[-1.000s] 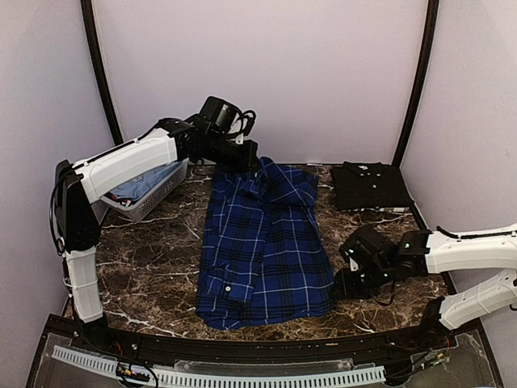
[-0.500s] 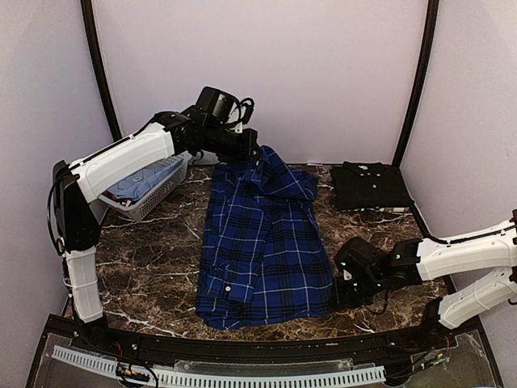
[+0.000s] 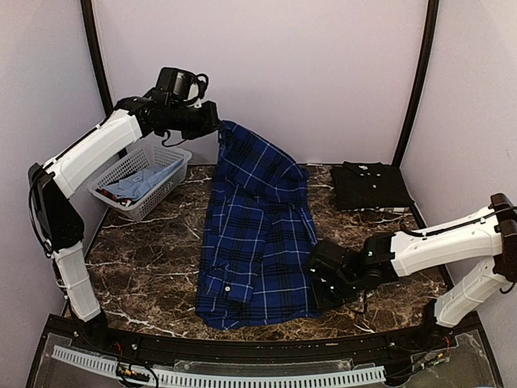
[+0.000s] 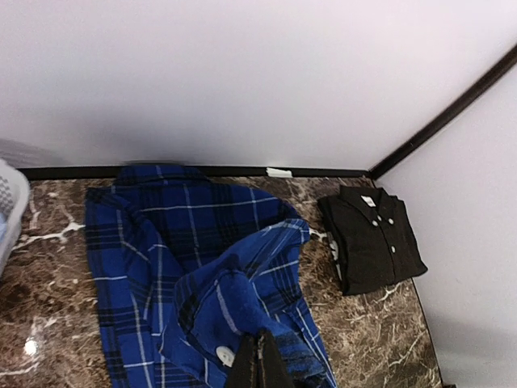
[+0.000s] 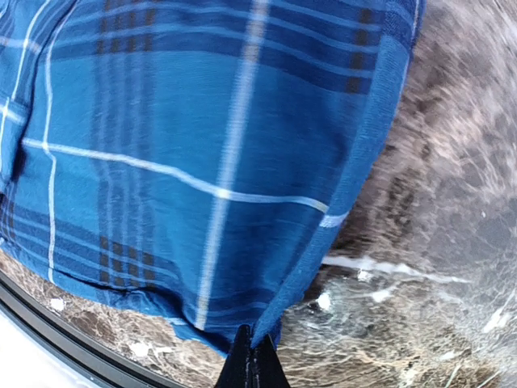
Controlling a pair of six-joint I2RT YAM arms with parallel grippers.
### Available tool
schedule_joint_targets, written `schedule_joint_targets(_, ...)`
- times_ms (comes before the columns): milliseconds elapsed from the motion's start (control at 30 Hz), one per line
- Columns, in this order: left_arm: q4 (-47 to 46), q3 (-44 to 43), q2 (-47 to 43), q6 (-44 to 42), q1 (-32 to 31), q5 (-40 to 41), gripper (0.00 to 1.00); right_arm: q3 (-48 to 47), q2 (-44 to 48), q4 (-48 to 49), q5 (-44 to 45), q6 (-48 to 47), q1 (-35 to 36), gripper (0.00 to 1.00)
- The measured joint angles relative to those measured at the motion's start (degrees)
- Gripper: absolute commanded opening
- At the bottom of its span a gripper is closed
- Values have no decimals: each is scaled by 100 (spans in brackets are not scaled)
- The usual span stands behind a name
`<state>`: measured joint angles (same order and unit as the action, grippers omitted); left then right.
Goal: Fold and stack the long sleeve shirts
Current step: Fold the 1/3-folded shirt at the center of the board.
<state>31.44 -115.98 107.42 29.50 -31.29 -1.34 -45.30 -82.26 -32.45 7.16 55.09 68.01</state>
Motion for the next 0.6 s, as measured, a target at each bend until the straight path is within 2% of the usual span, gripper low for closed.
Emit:
schedule_joint_targets(267,-26,1117,-1143,424,647,262,0,-612,-612,-306,236,-404,417,0)
schedule_joint_targets(433,-92,1596,-1493,551,870,350,0,-761,-651,-511,321,-597,446,0)
schedule_joint_targets(600,-129,1637,-1513,546,957,356,0,-990,-651,-553,313,-837,446,0)
